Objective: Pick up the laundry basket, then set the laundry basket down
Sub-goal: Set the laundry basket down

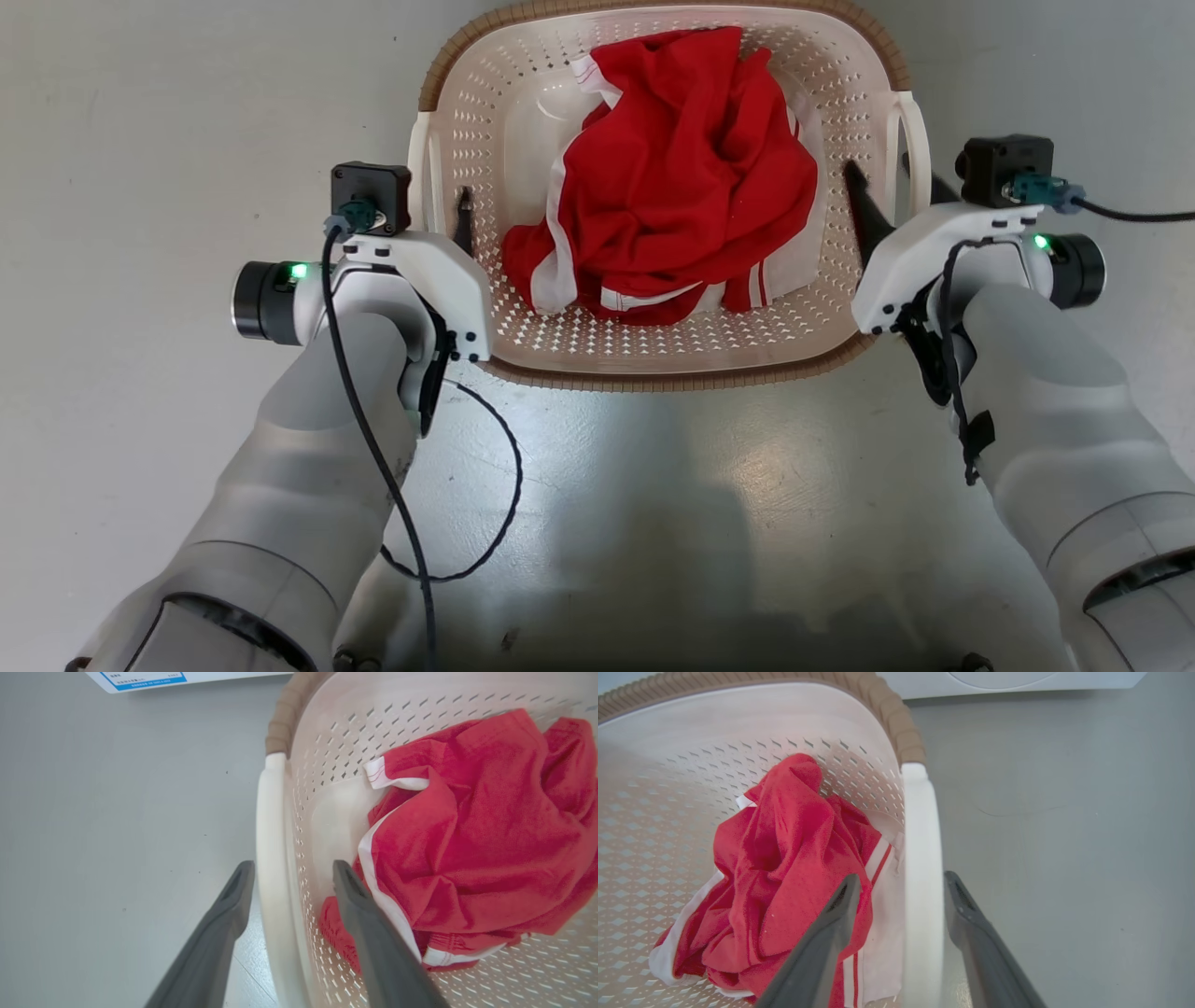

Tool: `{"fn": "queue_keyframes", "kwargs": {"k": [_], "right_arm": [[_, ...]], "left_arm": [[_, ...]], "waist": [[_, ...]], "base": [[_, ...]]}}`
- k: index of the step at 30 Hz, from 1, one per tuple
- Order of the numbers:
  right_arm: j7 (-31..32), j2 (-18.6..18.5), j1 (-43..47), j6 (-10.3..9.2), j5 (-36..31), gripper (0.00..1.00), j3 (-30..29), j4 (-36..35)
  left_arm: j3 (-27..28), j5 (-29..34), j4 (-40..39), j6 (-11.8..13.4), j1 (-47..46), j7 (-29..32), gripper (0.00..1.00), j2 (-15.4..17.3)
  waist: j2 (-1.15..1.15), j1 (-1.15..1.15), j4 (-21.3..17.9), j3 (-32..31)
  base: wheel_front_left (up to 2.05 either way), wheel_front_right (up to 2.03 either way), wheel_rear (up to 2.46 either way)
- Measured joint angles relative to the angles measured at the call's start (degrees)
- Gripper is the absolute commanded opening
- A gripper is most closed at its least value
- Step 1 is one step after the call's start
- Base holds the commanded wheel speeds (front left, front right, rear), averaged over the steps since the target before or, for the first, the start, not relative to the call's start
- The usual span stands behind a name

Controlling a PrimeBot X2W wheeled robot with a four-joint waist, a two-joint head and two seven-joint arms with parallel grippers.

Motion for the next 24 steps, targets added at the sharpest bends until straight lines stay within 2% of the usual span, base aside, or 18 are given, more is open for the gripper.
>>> {"fn": "queue_keyframes", "kwargs": {"k": [12, 24], "right_arm": [[-0.66, 0.03, -0.28, 0.00, -1.49, 1.00, -1.75, -0.12], [-1.41, 0.03, 0.55, 0.00, -6.06, 1.00, -6.42, -0.10]], "left_arm": [[0.96, 0.46, 0.10, 0.02, 0.01, 0.00, 1.00, -0.20], [4.65, 2.03, -2.37, 0.02, 2.29, 0.00, 1.00, -0.20]], "waist": [[0.00, 0.00, -0.20, -1.60], [0.00, 0.00, -0.25, -7.07]], "base": [[0.00, 0.00, 0.00], [0.00, 0.00, 0.00]]}}
